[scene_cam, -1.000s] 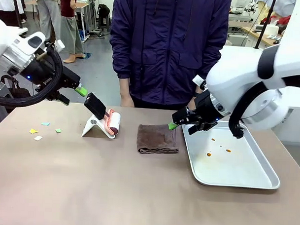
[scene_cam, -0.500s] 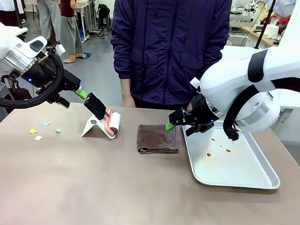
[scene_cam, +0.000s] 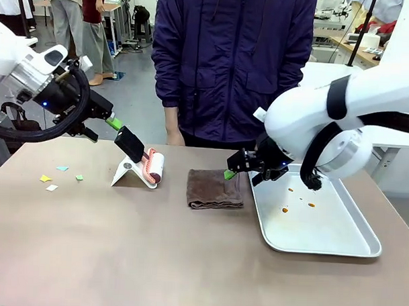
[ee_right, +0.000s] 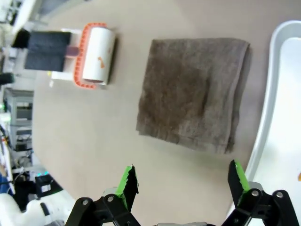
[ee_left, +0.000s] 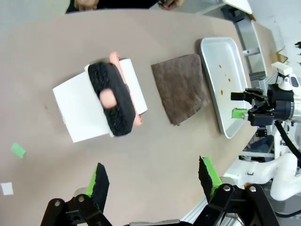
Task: Clean the surface of the table.
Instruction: Hold the Lint Roller with your left hand and the towel with your right hand.
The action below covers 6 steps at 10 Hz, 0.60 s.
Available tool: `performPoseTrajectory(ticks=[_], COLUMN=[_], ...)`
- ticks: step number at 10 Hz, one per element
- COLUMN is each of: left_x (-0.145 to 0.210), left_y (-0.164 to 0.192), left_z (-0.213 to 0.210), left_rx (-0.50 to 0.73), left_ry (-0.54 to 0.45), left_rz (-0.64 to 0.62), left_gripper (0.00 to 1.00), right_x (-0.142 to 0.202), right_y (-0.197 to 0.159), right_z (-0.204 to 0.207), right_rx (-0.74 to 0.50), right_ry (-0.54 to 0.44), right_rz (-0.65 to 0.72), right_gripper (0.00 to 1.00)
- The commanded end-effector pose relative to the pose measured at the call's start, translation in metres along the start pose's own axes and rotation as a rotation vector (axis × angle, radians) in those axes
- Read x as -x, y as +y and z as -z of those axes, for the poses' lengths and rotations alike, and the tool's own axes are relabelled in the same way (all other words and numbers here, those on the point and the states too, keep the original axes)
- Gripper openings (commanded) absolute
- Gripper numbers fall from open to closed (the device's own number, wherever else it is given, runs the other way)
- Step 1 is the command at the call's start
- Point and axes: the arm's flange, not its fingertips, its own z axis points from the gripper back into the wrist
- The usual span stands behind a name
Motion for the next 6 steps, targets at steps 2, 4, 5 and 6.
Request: performPoseTrajectory(ticks=[2, 4, 5, 6], left_x=[-0.037, -0.046, -0.048, -0.050], left_y=[-0.007, 0.001, 0.004, 0.007], left_z=[0.017, 0.028, 0.030, 0.034], left_rx=[-0.081, -0.145, -0.154, -0.162], left_ry=[0.070, 0.086, 0.090, 0.101], left_rz=[-0.046, -0.117, -0.125, -0.141], left_gripper=[1.00, 1.00, 1.00, 1.00], right_x=[-0.044, -0.059, -0.064, -0.070], right_y=[0.016, 0.019, 0.019, 0.020], right_z=[0.025, 0.043, 0.049, 0.058], right_rx=[0.108, 0.172, 0.193, 0.206], right_ry=[0.046, 0.070, 0.070, 0.082], right_rz=[0.064, 0.101, 0.101, 0.110], right_gripper=[1.00, 1.00, 1.00, 1.00])
